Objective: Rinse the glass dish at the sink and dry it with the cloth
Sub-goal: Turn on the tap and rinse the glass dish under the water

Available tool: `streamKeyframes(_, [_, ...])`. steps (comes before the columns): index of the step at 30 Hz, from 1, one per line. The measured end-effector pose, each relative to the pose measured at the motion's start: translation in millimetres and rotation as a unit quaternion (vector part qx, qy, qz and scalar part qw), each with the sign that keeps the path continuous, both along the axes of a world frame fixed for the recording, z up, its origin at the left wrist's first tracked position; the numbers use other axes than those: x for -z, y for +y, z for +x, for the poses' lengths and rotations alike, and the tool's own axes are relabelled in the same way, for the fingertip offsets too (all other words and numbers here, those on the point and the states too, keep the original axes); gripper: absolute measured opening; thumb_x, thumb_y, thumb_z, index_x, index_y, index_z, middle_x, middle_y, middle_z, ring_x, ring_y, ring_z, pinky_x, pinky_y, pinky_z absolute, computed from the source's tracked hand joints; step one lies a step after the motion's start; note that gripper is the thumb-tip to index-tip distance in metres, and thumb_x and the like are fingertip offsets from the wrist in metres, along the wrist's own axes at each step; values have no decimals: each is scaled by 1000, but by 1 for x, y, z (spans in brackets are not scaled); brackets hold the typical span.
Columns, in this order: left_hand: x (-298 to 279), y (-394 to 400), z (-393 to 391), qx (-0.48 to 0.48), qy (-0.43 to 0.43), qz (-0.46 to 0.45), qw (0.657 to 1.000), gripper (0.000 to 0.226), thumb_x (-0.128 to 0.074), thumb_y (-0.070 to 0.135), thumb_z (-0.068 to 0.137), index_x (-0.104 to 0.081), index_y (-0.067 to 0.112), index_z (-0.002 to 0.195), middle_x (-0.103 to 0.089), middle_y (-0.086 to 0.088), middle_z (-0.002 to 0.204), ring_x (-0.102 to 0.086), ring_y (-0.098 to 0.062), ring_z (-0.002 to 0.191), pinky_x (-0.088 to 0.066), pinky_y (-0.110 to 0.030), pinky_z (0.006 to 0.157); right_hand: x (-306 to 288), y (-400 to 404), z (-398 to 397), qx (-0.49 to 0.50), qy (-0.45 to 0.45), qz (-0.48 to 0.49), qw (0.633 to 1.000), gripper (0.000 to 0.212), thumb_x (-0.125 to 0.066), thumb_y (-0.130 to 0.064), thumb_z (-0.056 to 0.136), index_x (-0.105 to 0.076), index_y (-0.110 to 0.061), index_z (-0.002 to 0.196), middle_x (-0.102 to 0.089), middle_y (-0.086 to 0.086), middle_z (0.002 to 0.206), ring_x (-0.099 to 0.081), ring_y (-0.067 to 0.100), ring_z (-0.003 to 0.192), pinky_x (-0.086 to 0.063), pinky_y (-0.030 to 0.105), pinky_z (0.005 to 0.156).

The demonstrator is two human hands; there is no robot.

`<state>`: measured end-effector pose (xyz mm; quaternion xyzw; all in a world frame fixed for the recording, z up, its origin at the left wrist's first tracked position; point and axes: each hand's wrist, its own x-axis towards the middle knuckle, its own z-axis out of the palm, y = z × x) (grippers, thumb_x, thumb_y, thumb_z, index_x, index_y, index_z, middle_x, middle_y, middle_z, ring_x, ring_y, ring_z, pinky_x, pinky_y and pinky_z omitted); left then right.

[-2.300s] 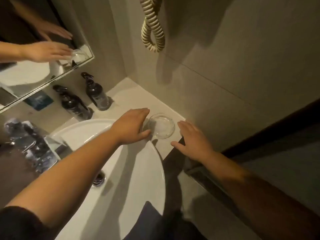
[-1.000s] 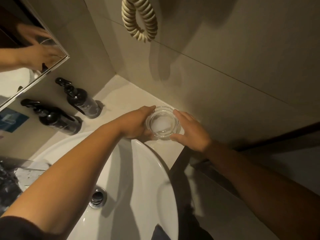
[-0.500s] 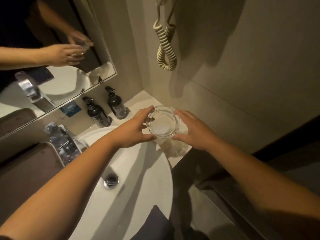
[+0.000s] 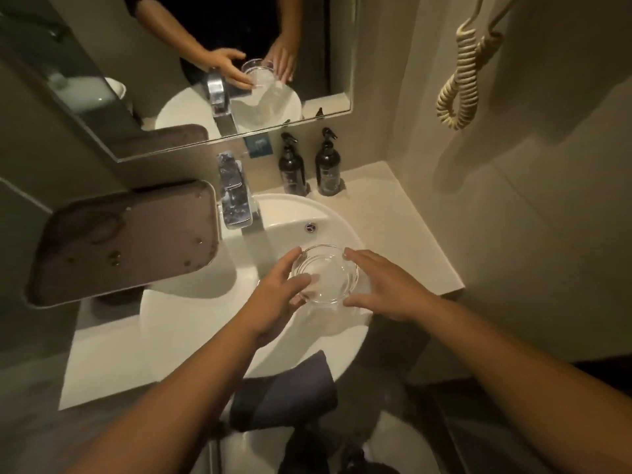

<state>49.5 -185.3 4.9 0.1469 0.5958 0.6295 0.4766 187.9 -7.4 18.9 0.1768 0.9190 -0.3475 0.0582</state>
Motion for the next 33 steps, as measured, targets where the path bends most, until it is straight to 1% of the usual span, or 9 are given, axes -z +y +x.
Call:
streamKeyframes(5, [13, -10, 13, -251, -101, 0, 963, 34, -58, 28, 94, -64, 12, 123, -63, -16, 126, -60, -29, 116, -47, -45, 99, 13, -24, -30, -70, 8, 7, 997, 88, -72, -47, 83, -23, -29, 153, -30, -5, 158, -31, 15, 142, -30, 34, 114])
streamKeyframes(10, [14, -29, 9, -375, -199, 16, 905, 26, -61, 24, 91, -70, 10, 111, -70, -12, 105, -64, -26, 98, -52, -39, 86, 17, -47, -62, -129, 30, 19, 991, 90, -72, -46, 83, -21, -26, 154, -31, -3, 158, -32, 16, 142, -32, 34, 113])
streamKeyframes(14, [17, -40, -6, -392, -224, 52, 891, 32, -60, 29, 93, -65, 12, 119, -70, -11, 106, -66, -27, 100, -55, -40, 85, 20, -54, -82, -141, 37, 22, 989, 89, -75, -40, 83, -22, -25, 154, -32, -3, 157, -33, 15, 141, -30, 28, 109])
streamKeyframes(17, [28, -42, -16, -391, -175, 22, 903, 28, -59, 32, 94, -67, 18, 116, -71, -9, 109, -67, -25, 100, -57, -41, 80, 25, -54, -91, -144, 28, 13, 989, 89, -76, -42, 82, -25, -26, 153, -34, -5, 156, -34, 14, 140, -27, 22, 105])
streamKeyframes(20, [33, -44, -28, -399, -126, -28, 908, 22, -56, 37, 92, -71, 27, 105, -69, -6, 111, -65, -26, 104, -53, -47, 89, 17, -43, -103, -146, 28, 11, 989, 85, -72, -47, 84, -28, -23, 152, -33, -5, 156, -34, 13, 141, -24, 19, 106])
streamKeyframes(23, [33, -44, -42, -391, -117, -32, 912, 22, -53, 38, 94, -69, 29, 105, -67, -2, 107, -64, -22, 99, -53, -43, 88, -8, -22, -127, -120, 95, 76, 985, 77, -63, -48, 90, -29, -16, 152, -31, 3, 158, -33, 18, 141, -28, 28, 112])
streamKeyframes(28, [41, -38, -57, -366, -97, -58, 924, 31, -50, 48, 88, -65, 32, 110, -67, 0, 110, -64, -22, 105, -51, -45, 95, -62, -12, -188, -184, 221, 256, 923, 74, -55, -51, 92, -33, -10, 150, -33, 14, 156, -31, 28, 143, -29, 42, 114])
streamKeyframes(31, [44, -33, -61, -363, -88, -72, 925, 37, -49, 51, 87, -64, 31, 115, -66, 0, 114, -62, -21, 107, -50, -46, 98, -76, -20, -219, -282, 183, 357, 871, 69, -50, -57, 92, -40, -16, 146, -39, 11, 152, -39, 29, 137, -36, 43, 110])
streamKeyframes(33, [47, -31, -63, -360, -77, -77, 927, 40, -48, 52, 85, -64, 31, 116, -65, 0, 117, -61, -20, 108, -49, -45, 99, -77, -23, -234, -318, 165, 400, 844, 62, -47, -57, 92, -47, -16, 138, -48, 10, 141, -49, 30, 124, -50, 43, 96])
